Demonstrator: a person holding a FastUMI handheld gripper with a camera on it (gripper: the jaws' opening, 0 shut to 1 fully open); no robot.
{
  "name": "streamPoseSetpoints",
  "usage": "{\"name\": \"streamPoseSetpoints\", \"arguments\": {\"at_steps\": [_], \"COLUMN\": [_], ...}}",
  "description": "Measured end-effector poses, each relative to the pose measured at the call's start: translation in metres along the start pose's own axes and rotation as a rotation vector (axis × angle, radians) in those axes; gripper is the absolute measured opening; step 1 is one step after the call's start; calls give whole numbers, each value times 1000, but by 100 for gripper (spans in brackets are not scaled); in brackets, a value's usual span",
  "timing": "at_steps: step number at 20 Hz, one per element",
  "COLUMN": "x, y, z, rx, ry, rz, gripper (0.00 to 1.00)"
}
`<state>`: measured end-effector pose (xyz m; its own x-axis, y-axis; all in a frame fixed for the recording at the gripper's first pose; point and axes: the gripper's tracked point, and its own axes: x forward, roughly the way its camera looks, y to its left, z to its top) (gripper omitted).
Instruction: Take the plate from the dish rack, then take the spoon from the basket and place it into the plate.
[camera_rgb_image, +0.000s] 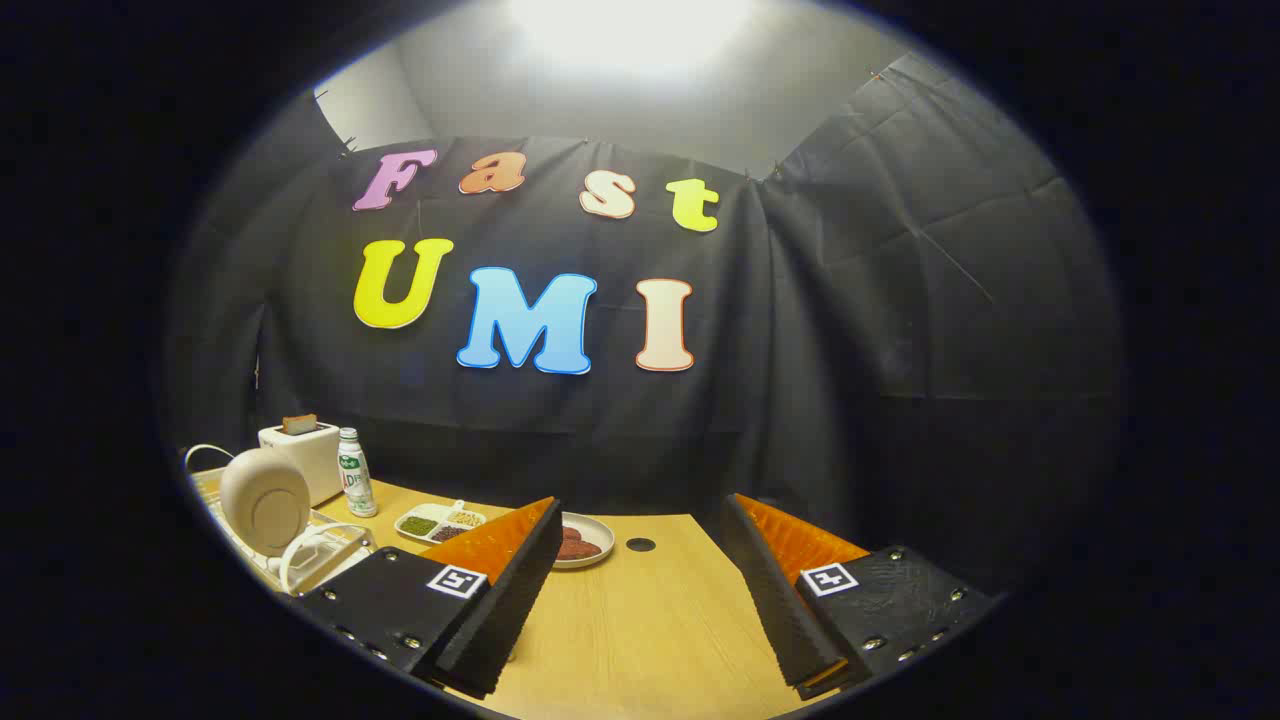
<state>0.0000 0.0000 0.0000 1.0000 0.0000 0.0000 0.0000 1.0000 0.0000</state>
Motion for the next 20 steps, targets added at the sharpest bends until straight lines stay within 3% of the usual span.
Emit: {"name": "streamPoseSetpoints", "arguments": {"at_steps": [9, 20], "x": [-61, -94], "y": [120, 271], "z": [42, 23], "rx": [33, 125], "ry": [48, 200], "rz": [86, 267], "gripper": [99, 99]}}
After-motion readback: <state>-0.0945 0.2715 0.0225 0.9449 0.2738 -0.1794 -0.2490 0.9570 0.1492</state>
